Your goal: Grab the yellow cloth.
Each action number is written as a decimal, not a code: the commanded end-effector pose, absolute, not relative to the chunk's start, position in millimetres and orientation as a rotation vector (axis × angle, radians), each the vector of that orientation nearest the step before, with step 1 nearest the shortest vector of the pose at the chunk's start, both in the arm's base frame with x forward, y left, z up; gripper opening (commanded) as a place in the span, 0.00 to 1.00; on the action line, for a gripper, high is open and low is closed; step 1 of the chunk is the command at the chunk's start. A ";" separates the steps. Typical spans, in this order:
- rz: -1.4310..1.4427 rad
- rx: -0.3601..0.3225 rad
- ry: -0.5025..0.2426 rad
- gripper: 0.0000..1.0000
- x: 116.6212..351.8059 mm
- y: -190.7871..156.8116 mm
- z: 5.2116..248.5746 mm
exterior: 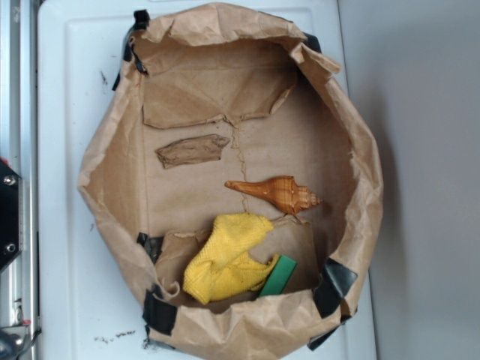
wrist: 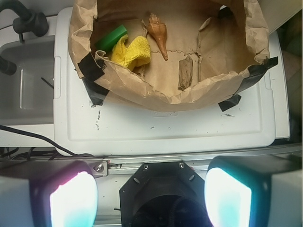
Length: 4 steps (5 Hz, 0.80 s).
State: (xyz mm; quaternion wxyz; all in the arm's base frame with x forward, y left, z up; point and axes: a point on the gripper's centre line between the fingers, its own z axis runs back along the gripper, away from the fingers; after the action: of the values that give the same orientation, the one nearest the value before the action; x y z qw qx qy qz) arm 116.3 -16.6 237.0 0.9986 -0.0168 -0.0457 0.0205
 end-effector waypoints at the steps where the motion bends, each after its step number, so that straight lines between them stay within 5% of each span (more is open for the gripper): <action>1: 0.041 -0.034 -0.091 1.00 116.3 -16.6 237.0; 4: 0.240 -0.076 -0.073 1.00 204.0 -37.5 213.7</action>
State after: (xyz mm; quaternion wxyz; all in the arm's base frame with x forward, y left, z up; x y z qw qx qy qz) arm 200.5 -39.8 200.0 0.9927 -0.0328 -0.0125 0.1155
